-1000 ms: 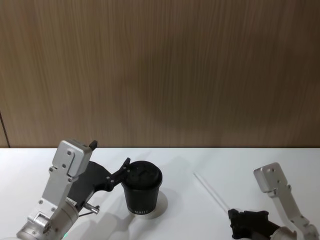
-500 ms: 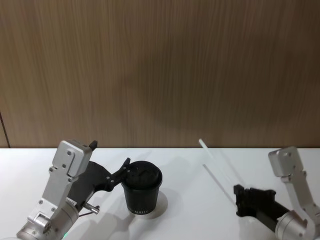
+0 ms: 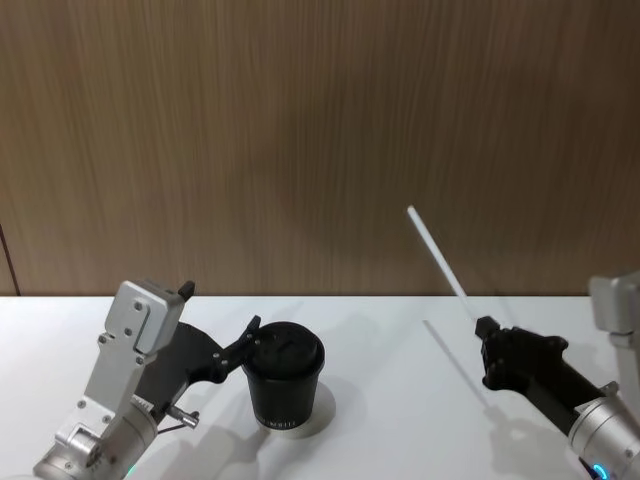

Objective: Pick up the straw with one hand, pass it to the other hand, and insert it into the cup.

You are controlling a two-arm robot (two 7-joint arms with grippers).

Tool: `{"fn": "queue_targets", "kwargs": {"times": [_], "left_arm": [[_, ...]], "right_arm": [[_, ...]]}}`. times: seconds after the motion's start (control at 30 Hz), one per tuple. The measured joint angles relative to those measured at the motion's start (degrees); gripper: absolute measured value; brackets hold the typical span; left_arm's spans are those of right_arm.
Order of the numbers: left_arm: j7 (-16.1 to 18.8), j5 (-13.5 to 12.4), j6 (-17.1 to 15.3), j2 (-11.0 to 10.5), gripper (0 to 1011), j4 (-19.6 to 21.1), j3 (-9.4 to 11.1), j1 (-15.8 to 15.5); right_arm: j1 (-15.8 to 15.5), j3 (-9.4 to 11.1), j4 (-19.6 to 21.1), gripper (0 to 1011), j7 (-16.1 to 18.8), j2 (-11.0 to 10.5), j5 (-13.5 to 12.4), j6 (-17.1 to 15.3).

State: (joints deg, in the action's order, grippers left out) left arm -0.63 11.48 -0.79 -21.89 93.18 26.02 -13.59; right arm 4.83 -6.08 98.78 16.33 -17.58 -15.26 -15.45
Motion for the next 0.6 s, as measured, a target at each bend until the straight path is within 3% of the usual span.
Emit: {"fn": "queue_targets", "kwargs": {"times": [0.27, 0.6], "left_arm": [[0.00, 0.00, 0.00, 0.00, 1000, 0.00, 0.00, 0.00], [0.00, 0.00, 0.00, 0.00, 1000, 0.00, 0.00, 0.00]], "right_arm": [[-0.46, 1.89, -0.17, 0, 4.41, 0.58, -5.22, 6.34], [-0.92, 3.39, 0.14, 0, 11.04, 1.28, -12.84, 10.90]]}}
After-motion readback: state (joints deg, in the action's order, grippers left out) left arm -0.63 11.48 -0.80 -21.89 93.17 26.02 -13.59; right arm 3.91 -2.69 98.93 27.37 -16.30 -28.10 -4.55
